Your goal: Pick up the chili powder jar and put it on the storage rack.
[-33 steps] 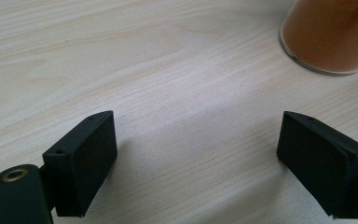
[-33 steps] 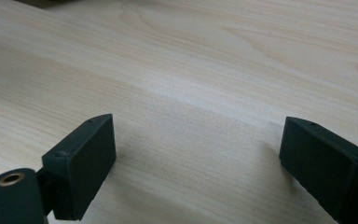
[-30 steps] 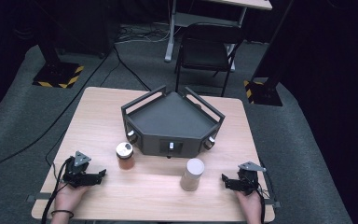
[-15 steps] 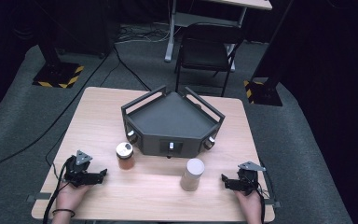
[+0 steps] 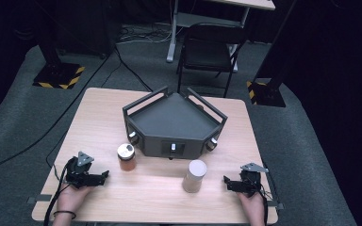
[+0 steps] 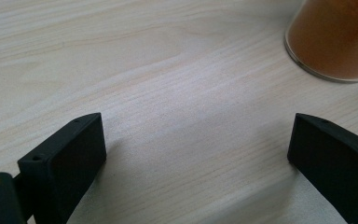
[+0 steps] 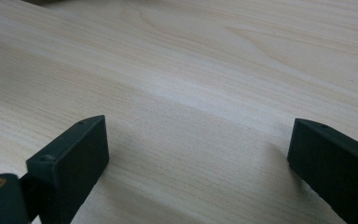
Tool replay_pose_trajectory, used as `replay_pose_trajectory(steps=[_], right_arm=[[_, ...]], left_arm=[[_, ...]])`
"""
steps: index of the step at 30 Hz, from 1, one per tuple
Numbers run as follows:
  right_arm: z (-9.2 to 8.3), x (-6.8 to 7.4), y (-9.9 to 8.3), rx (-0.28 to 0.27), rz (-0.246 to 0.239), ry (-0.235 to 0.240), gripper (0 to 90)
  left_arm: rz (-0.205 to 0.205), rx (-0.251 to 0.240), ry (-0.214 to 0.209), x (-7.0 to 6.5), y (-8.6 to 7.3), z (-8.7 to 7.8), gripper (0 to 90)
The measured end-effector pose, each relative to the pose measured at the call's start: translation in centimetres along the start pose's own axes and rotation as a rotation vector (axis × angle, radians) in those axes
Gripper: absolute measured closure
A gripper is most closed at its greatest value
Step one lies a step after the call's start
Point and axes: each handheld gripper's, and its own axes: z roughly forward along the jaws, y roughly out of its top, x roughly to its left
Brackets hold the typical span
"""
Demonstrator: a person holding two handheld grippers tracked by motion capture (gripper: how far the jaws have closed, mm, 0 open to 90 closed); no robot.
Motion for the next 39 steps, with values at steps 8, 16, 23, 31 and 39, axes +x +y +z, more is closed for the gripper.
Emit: replay_pose_trajectory(steps=[8,16,23,31,39], right_arm=[[0.0,0.0,0.0,0.0,0.0,0.0,4.1],[0.0,0.0,0.0,0.0,0.0,0.0,4.1],[0.0,0.0,0.0,0.0,0.0,0.0,4.1],[0.0,0.0,0.0,0.0,0.0,0.0,4.1],[0.0,0.0,0.0,0.0,0.0,0.0,4.1]], left_arm=[[0.007,-0.002,-0.007,0.1,-0.1,-0.1,4.2],[0.025,-0.044,-0.012,-0.2,-0.3,-0.6,6.2],[0.048,-0.071,-0.028,-0.5,-0.2,-1.0,6.2],[0.042,-0.104,-0.077,-0.2,-0.3,-1.4,6.1],[0.071,-0.132,-0.105,-0.9,-0.4,-1.5,6.3]])
